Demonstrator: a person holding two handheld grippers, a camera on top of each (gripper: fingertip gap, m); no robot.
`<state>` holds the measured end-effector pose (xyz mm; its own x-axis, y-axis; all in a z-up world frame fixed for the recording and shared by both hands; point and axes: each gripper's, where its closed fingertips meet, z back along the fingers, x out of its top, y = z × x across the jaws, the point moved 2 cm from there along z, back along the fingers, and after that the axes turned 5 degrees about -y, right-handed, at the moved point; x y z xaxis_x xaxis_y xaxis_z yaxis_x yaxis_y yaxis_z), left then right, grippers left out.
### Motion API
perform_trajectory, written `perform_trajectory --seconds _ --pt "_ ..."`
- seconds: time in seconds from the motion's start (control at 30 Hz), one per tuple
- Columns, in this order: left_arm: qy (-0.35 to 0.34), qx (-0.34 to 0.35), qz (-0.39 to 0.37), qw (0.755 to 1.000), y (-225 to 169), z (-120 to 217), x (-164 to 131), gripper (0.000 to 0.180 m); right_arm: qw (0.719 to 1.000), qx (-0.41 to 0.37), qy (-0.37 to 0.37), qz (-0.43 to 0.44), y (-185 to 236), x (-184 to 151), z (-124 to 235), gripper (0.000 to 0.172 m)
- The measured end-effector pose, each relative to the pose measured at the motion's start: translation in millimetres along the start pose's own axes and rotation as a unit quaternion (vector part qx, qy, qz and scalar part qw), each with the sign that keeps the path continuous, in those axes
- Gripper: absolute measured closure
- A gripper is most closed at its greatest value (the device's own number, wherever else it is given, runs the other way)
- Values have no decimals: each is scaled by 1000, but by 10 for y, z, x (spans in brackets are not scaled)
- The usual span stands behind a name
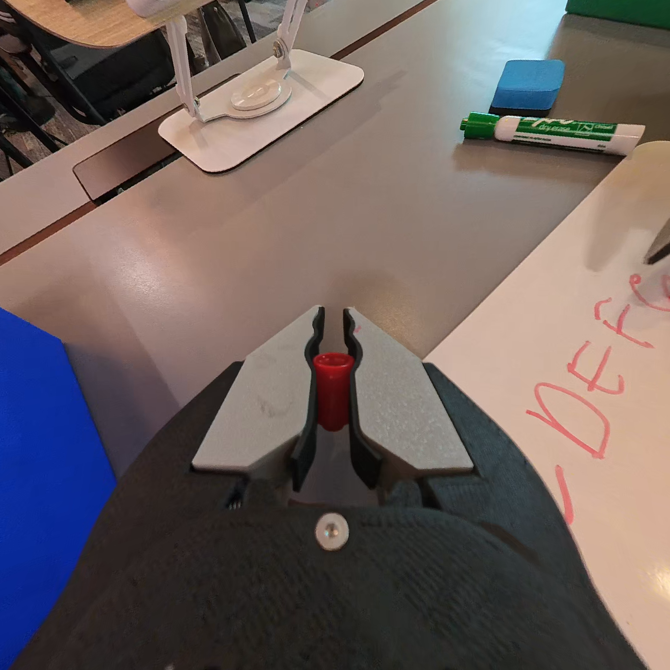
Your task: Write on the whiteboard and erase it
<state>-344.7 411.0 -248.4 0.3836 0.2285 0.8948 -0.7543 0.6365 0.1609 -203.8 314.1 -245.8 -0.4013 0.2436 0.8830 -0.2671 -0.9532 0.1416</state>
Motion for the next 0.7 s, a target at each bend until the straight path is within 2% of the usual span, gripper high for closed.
perform_trajectory --seconds 0.17,0.37,0.7 --pt "1 -1 1 1000 0 -3 -2 172 998 -25 -52 -39 -183 108 187 143" --pt "0 -1 1 1000 -1 -2 -1 172 998 -57 -19 -23 -251 13 146 142" --pt "0 -2 3 1000 3 -3 -2 172 998 -65 -5 -20 -277 -40 137 142"
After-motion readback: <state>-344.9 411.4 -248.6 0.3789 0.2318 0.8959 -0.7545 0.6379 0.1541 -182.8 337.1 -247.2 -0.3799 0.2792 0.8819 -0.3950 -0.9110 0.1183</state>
